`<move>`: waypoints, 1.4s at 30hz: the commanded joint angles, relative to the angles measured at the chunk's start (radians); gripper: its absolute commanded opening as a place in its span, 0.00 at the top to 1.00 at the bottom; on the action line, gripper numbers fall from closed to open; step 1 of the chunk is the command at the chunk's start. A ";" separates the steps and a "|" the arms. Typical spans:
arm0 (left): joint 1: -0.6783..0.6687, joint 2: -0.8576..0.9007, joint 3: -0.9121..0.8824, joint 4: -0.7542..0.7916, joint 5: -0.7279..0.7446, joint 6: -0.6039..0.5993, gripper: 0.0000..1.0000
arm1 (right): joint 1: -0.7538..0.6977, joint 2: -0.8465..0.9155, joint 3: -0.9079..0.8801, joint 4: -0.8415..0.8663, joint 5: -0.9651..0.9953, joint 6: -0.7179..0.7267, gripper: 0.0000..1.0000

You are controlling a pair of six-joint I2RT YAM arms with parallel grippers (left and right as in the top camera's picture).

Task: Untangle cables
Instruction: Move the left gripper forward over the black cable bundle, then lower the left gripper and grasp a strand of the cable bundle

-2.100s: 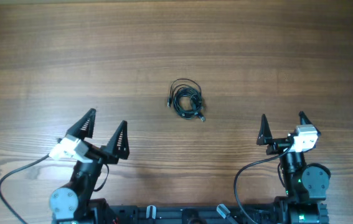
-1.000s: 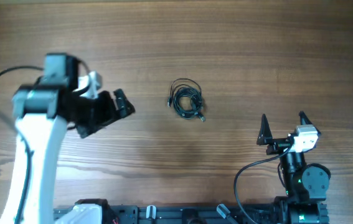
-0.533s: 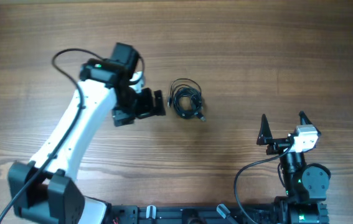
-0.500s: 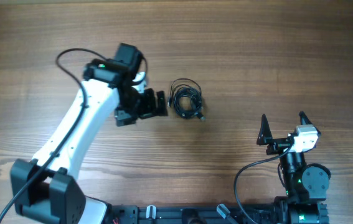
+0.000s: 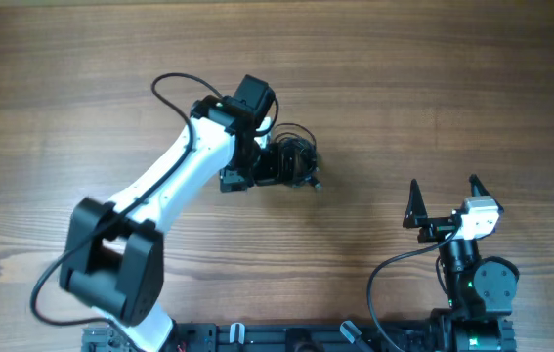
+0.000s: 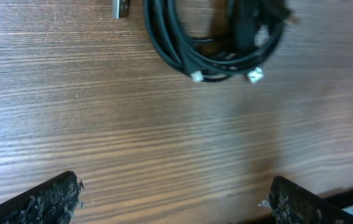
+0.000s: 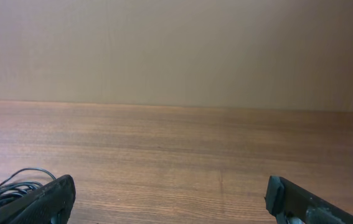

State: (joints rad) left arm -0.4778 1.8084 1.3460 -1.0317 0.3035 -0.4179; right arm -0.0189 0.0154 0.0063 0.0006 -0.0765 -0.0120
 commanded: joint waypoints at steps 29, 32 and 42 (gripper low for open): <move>-0.066 0.100 0.013 0.126 -0.175 -0.123 0.00 | -0.007 -0.012 -0.001 0.002 0.018 0.012 0.00; -0.019 0.100 0.013 0.121 -0.175 -0.123 0.00 | -0.007 -0.012 -0.001 0.002 0.018 0.013 0.00; 0.081 0.100 0.013 0.100 -0.175 -0.122 0.00 | -0.007 -0.012 -0.001 0.002 0.018 0.012 0.00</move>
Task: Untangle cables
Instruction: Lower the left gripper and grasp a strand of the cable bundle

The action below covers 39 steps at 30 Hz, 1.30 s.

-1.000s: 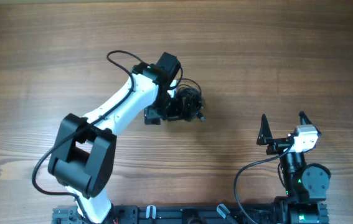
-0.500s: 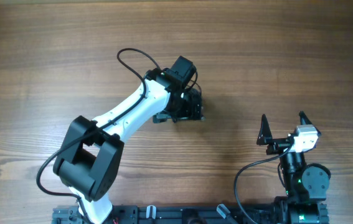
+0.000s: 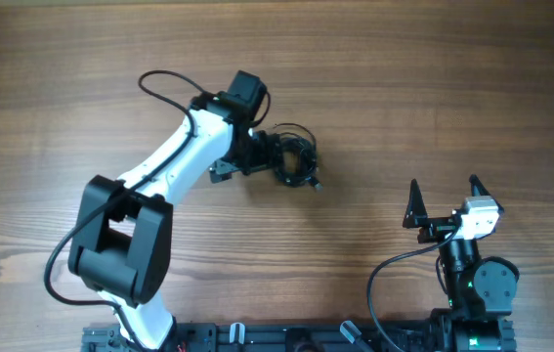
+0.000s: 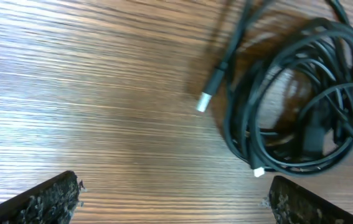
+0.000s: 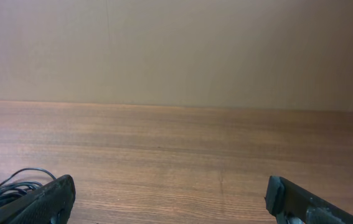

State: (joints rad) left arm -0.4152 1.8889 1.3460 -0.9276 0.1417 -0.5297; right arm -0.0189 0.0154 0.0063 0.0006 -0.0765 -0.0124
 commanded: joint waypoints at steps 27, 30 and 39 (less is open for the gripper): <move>0.029 0.019 0.013 -0.003 -0.065 -0.010 0.00 | -0.007 -0.012 -0.001 0.002 0.018 0.013 0.00; 0.029 0.019 0.013 -0.003 -0.065 -0.010 0.00 | -0.007 -0.012 -0.001 0.002 0.018 0.013 0.00; 0.029 0.019 0.013 -0.003 -0.065 -0.010 0.00 | -0.007 -0.012 -0.001 0.002 0.018 0.013 0.00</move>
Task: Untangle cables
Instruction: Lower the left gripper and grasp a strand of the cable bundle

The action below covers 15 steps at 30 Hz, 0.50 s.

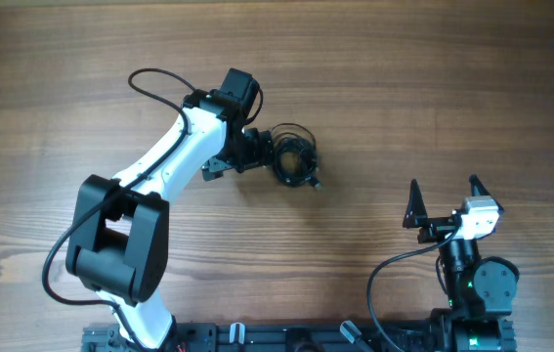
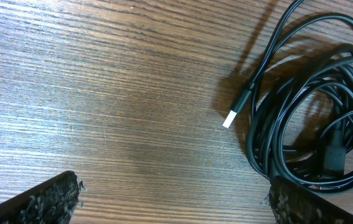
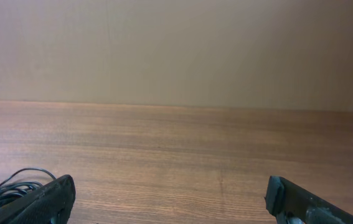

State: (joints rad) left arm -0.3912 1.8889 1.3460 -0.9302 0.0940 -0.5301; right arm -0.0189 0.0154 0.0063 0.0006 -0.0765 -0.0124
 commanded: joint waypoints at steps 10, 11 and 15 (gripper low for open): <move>0.005 0.019 0.013 0.000 -0.017 -0.010 0.00 | -0.007 -0.012 -0.001 0.002 0.018 0.013 0.00; 0.005 0.019 0.013 0.000 -0.017 -0.010 0.00 | -0.007 -0.012 -0.001 0.002 0.018 0.013 0.00; 0.005 0.019 0.013 0.000 -0.017 -0.010 0.00 | -0.007 0.000 -0.001 0.002 0.018 0.013 0.00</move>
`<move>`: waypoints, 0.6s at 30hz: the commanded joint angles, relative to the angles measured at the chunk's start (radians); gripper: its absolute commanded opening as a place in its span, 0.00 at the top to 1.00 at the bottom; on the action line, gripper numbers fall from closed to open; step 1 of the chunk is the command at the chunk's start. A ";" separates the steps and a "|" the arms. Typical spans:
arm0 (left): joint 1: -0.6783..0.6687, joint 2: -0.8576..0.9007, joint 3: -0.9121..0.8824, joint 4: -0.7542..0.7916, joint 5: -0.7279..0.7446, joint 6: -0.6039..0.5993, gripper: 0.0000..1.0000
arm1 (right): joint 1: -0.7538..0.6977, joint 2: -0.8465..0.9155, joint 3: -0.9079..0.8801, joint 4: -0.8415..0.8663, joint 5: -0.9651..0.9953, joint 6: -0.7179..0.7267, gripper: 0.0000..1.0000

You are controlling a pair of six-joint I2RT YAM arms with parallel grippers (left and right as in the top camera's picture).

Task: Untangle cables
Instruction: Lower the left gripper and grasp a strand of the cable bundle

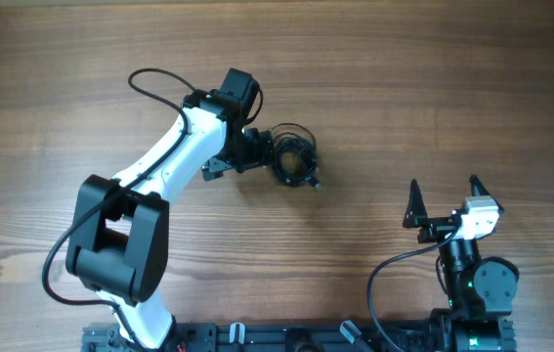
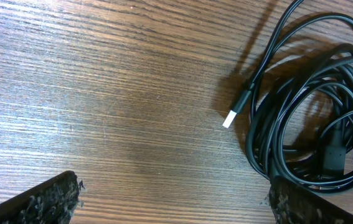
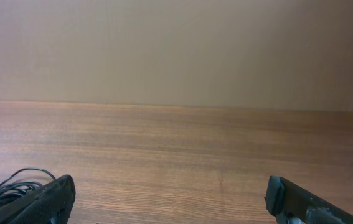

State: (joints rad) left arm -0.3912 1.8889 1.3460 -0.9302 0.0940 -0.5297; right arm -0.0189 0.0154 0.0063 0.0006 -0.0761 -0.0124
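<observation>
A tangled bundle of black cables (image 1: pixel 294 156) lies on the wooden table (image 1: pixel 433 78), a little right of centre. In the left wrist view the cable bundle (image 2: pixel 313 118) fills the right side, with a white-tipped plug (image 2: pixel 231 118) sticking out to its left. My left gripper (image 1: pixel 255 156) hovers open just left of the bundle, with bare wood between its fingers (image 2: pixel 45 199). Near the front right, my right gripper (image 1: pixel 443 200) stands open and points up, far from the cables. A loop of the cables (image 3: pixel 8 186) shows at the lower left of the right wrist view.
The left arm's own black cable (image 1: pixel 154 83) loops above its forearm. A plain beige wall (image 3: pixel 176 50) stands behind the table's far edge. The arm bases sit along the front edge (image 1: pixel 306 337).
My left gripper was open right over the bundle, the cables at the top of its view. Then it stood further left, the bundle at the right of its view. It drew back a little more and stayed there. The right arm never moved.
</observation>
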 commanded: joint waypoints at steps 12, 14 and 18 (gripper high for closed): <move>0.005 0.019 0.013 0.000 -0.017 -0.010 0.00 | -0.007 0.009 -0.001 0.002 0.017 0.013 0.00; 0.005 0.019 0.013 0.000 -0.017 -0.010 0.00 | -0.007 0.009 -0.001 0.002 0.017 0.013 0.00; 0.005 0.019 0.013 0.000 -0.017 -0.010 0.00 | -0.007 0.009 -0.001 0.002 0.017 0.013 0.00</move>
State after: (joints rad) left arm -0.3912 1.8889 1.3460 -0.9306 0.0940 -0.5301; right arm -0.0189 0.0196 0.0063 0.0006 -0.0761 -0.0120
